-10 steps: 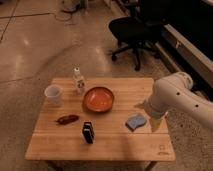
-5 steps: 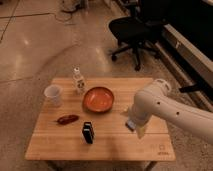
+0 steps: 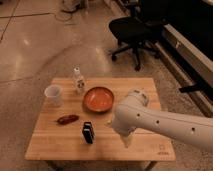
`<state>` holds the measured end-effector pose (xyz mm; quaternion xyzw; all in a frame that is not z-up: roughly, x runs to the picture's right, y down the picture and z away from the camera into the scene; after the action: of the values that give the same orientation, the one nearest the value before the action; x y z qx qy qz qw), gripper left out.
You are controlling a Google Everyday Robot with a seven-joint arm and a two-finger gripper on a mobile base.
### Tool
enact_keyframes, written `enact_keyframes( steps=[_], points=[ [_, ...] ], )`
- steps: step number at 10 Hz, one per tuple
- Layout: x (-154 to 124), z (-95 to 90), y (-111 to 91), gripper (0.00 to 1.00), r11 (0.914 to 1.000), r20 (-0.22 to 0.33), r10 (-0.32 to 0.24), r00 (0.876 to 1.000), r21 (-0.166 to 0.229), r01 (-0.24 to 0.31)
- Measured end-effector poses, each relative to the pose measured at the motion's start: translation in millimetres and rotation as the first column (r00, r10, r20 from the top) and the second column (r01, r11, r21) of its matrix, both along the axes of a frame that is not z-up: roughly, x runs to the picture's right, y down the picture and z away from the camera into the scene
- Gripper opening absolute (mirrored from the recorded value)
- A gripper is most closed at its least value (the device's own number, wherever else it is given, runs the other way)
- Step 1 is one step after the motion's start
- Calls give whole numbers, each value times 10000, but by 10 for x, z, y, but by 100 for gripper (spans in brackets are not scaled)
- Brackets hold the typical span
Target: Knock the eraser over
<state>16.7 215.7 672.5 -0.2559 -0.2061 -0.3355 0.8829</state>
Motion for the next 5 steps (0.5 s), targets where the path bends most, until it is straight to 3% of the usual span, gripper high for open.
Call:
enact_keyframes(
  steps=[5],
  points=[
    [-459, 136, 68, 80, 9992, 621, -385, 9973, -90, 391]
  ],
)
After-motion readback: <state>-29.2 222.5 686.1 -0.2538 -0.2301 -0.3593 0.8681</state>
